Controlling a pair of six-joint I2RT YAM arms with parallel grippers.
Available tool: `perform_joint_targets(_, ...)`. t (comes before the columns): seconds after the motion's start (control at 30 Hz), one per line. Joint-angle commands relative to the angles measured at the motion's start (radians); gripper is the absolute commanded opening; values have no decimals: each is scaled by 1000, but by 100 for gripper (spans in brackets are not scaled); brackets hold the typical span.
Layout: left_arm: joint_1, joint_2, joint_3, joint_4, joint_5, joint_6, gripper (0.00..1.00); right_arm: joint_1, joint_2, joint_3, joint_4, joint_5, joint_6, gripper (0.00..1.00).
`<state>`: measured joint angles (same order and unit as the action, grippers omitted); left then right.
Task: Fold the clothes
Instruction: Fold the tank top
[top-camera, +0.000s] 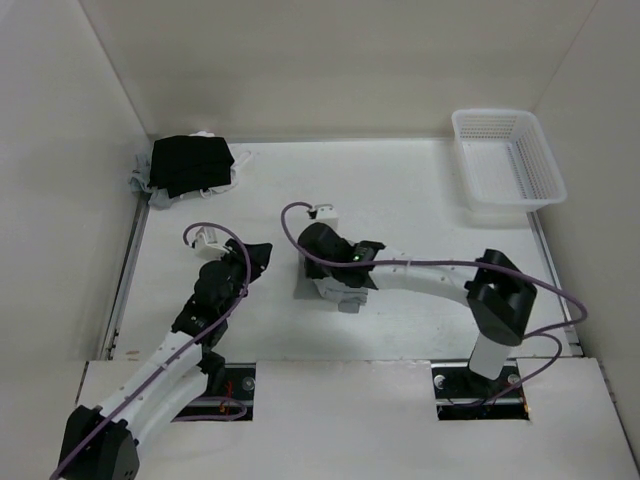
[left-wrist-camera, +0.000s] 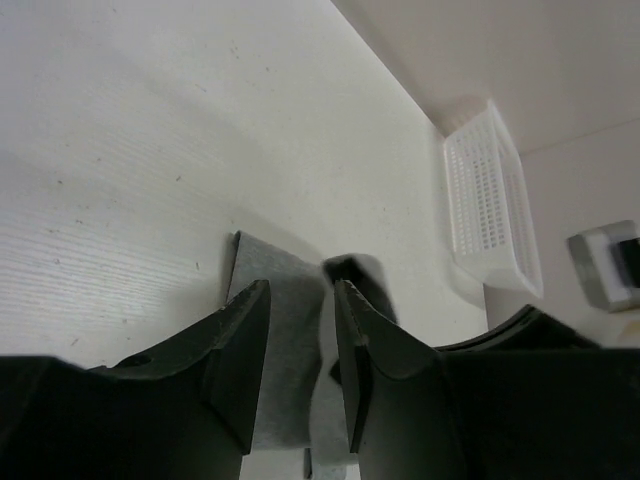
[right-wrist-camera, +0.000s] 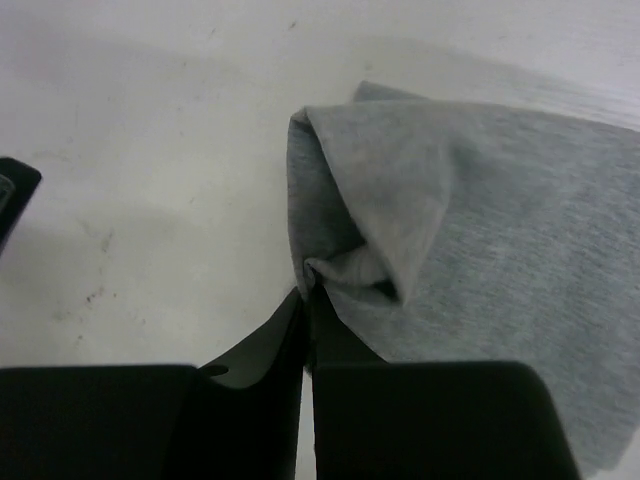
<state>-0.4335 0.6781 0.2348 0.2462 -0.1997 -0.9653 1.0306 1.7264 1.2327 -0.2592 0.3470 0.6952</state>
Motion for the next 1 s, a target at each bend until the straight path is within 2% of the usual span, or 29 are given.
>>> perform_joint_targets(0.0,37,-29,0,-7,40,13,32,47,77,111,-29,-26,-3,16)
perform_joint_targets(0.07,51,-25,11,-5,55,13,33,64,75,119,-26,-2,0,39)
perform_joint_targets(0.1,52,-15,17,-2,60,13,34,65,53,105,-17,10,0,44)
perform_joint_targets(0.17,43,11,31,8,59,13,34,65,-26,50,18,24,-10,48)
perform_joint_targets(0.3,-19,130,84,77,57,22,34,41,-220,-126,104,37,10,48)
perform_joint_targets(0.33,-46,171,101,99,52,25,34,26,-267,-181,129,35,20,44)
perform_joint_targets(0.47,-162,380,181,209,43,53,34,-36,-375,-389,233,21,52,15)
perform_joint_targets(0.53,-205,489,216,267,42,59,35,-107,-386,-458,302,-11,59,8)
perform_joint_targets(0.63,-248,642,253,353,51,36,34,-226,-341,-498,450,-167,43,6)
perform_joint_targets(0.7,-279,692,255,386,51,8,33,-281,-286,-489,521,-261,43,6)
perform_joint_targets(0.87,-366,721,219,401,20,-9,33,-376,-127,-449,613,-350,89,6)
perform_joint_targets(0.97,-362,713,158,401,-1,-33,33,-410,-36,-430,655,-388,124,5)
